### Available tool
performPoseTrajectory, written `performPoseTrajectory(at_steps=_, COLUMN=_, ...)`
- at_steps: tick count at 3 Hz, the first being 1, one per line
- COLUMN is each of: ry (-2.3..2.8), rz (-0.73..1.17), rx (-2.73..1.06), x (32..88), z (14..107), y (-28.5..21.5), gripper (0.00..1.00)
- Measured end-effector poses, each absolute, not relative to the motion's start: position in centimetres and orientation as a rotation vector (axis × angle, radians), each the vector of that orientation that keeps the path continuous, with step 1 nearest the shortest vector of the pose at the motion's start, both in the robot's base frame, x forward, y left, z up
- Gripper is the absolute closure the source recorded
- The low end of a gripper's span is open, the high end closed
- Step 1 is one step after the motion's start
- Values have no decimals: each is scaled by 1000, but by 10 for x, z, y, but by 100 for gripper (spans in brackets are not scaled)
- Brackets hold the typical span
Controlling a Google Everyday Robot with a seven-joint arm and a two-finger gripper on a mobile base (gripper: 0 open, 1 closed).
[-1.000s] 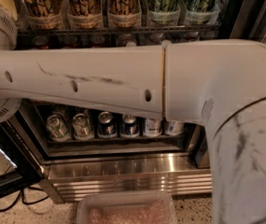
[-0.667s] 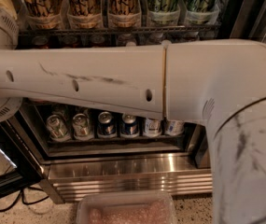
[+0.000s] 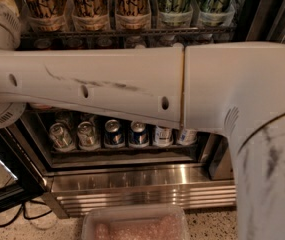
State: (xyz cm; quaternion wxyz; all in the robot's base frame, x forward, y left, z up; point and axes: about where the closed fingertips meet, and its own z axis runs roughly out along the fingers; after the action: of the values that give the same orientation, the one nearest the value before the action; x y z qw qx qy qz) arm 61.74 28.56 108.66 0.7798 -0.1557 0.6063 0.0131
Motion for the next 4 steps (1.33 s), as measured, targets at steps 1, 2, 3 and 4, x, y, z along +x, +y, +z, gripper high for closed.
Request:
performPoseTrajectory(at_steps=1, ry=1229, rz=88, rx=-284, x=606, z=1131, y=274, gripper=100)
performPoseTrajectory(at_steps=2, ry=1180, rz=131, rx=-243, x=598, z=1159, y=263, gripper=100)
performPoseTrajectory(at_steps=3, ry=1181, rz=131, rx=-243, x=598, z=1159, y=263, gripper=100)
performPoseTrajectory(at_steps=4, ry=1188, rz=145, rx=-242, x=592, z=1159, y=261, gripper=100)
